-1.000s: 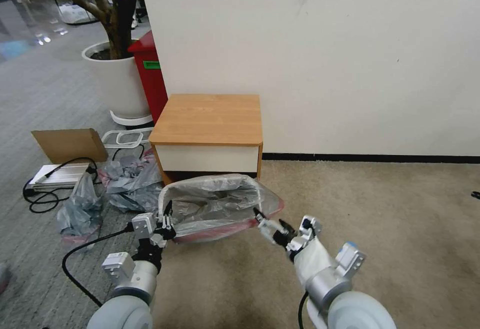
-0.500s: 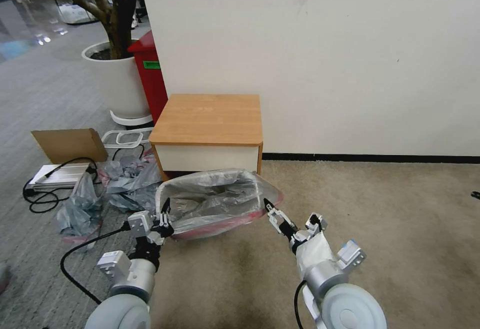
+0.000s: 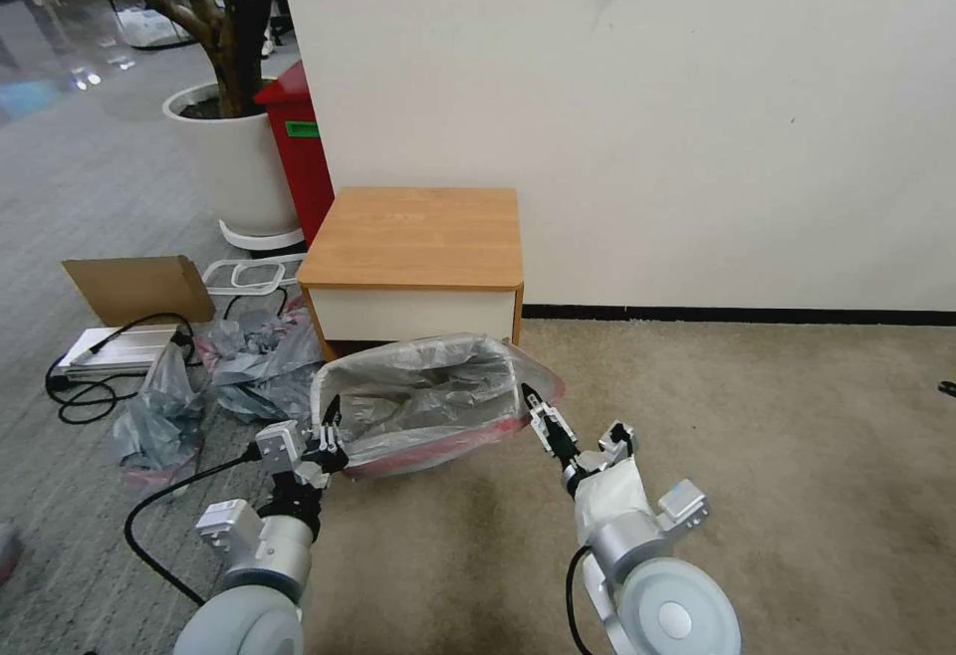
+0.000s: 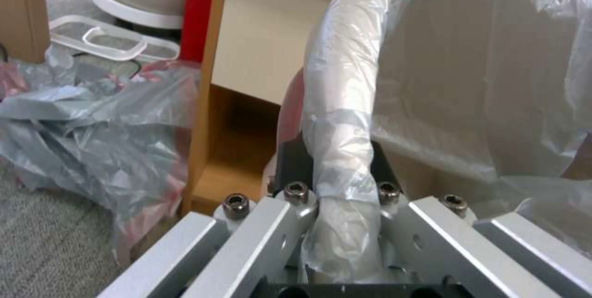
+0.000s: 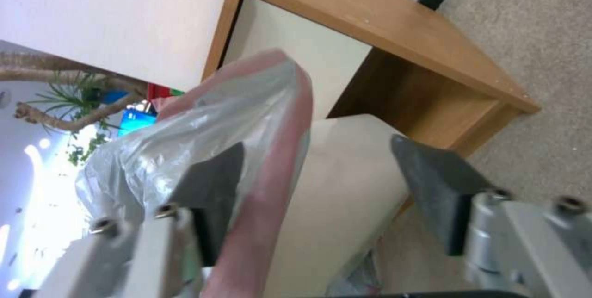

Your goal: Pick up the garbage bag from the table and place it over the trash can.

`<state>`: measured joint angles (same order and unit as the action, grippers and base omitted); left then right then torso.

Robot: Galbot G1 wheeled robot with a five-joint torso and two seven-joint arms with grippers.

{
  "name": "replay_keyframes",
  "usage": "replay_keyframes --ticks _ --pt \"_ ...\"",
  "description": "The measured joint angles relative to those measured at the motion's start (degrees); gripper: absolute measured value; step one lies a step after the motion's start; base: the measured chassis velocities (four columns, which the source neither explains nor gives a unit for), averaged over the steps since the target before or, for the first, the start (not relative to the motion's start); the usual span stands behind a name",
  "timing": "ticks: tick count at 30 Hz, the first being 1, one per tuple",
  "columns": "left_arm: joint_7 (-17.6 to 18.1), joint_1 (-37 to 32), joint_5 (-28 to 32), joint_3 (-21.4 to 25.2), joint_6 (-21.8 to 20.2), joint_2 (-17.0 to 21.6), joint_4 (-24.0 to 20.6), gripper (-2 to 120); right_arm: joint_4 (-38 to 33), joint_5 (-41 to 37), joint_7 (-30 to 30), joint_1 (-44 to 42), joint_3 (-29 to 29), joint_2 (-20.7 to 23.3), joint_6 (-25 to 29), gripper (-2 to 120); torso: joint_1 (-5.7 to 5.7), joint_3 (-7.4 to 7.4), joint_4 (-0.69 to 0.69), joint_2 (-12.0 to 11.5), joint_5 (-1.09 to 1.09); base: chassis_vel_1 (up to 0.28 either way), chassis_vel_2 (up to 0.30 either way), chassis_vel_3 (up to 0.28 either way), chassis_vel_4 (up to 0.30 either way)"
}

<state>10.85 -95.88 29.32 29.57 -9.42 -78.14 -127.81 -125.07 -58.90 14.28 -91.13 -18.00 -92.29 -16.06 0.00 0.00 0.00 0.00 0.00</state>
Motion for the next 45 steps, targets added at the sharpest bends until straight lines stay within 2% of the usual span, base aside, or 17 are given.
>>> replay_keyframes --ticks 1,4,5,8,9,12,13,16,18,28,38,45 --pt "0.0 0.0 0.0 0.0 0.0 0.0 0.0 4 0.0 0.0 0.0 0.0 0.0 0.0 0.0 60 0.00 0.00 0.00 0.0 0.00 0.000 0.000 0.000 0.000" --pt "0.3 0.1 0.1 0.1 -0.1 -0.3 0.3 4 -0.4 -0.1 -0.6 -0.2 0.1 0.0 0.7 44 0.00 0.00 0.00 0.0 0.00 0.000 0.000 0.000 0.000" --pt "0.3 0.1 0.1 0.1 -0.1 -0.3 0.3 4 -0.4 -0.1 -0.6 -0.2 0.1 0.0 0.7 44 0.00 0.00 0.00 0.0 0.00 0.000 0.000 0.000 0.000" --pt "0.8 0.3 0.2 0.1 -0.2 -0.7 0.4 4 -0.4 -0.1 -0.7 -0.3 0.5 0.1 1.0 30 0.00 0.00 0.00 0.0 0.00 0.000 0.000 0.000 0.000" --pt "0.8 0.3 0.2 0.1 -0.2 -0.7 0.4 4 -0.4 -0.1 -0.7 -0.3 0.5 0.1 1.0 30 0.00 0.00 0.00 0.0 0.00 0.000 0.000 0.000 0.000" --pt "1.0 0.4 0.3 0.1 -0.4 -1.1 0.6 4 -0.4 0.2 -0.8 -0.6 1.1 0.1 1.1 16 0.00 0.00 0.00 0.0 0.00 0.000 0.000 0.000 0.000" --pt "1.0 0.4 0.3 0.1 -0.4 -1.1 0.6 4 -0.4 0.2 -0.8 -0.6 1.1 0.1 1.1 16 0.00 0.00 0.00 0.0 0.00 0.000 0.000 0.000 0.000" --pt "1.2 0.5 0.4 0.1 -0.5 -1.4 0.7 4 -0.4 0.6 -0.9 -0.8 1.5 0.1 1.3 3 0.00 0.00 0.00 0.0 0.00 0.000 0.000 0.000 0.000" --pt "1.2 0.6 0.5 0.0 -0.6 -1.6 0.7 4 -0.4 1.0 -1.0 -0.9 1.7 0.1 1.4 0 0.00 0.00 0.00 0.0 0.00 0.000 0.000 0.000 0.000" --pt "2.1 0.9 3.4 0.2 -1.9 -2.2 0.4 4 -0.7 1.8 -1.5 -1.3 1.9 0.1 1.9 0 0.00 0.00 0.00 0.0 0.00 0.000 0.000 0.000 0.000" --pt "5.5 1.8 12.1 0.9 -5.1 -2.7 -1.3 4 -0.7 4.5 -2.6 -2.3 2.1 0.1 2.4 0 0.00 0.00 0.00 0.0 0.00 0.000 0.000 0.000 0.000" --pt "7.9 1.1 18.3 0.9 -8.6 -3.1 -3.8 4 1.2 7.7 -3.9 -2.2 1.7 0.1 4.6 0 0.00 0.00 0.00 0.0 0.00 0.000 0.000 0.000 0.000"
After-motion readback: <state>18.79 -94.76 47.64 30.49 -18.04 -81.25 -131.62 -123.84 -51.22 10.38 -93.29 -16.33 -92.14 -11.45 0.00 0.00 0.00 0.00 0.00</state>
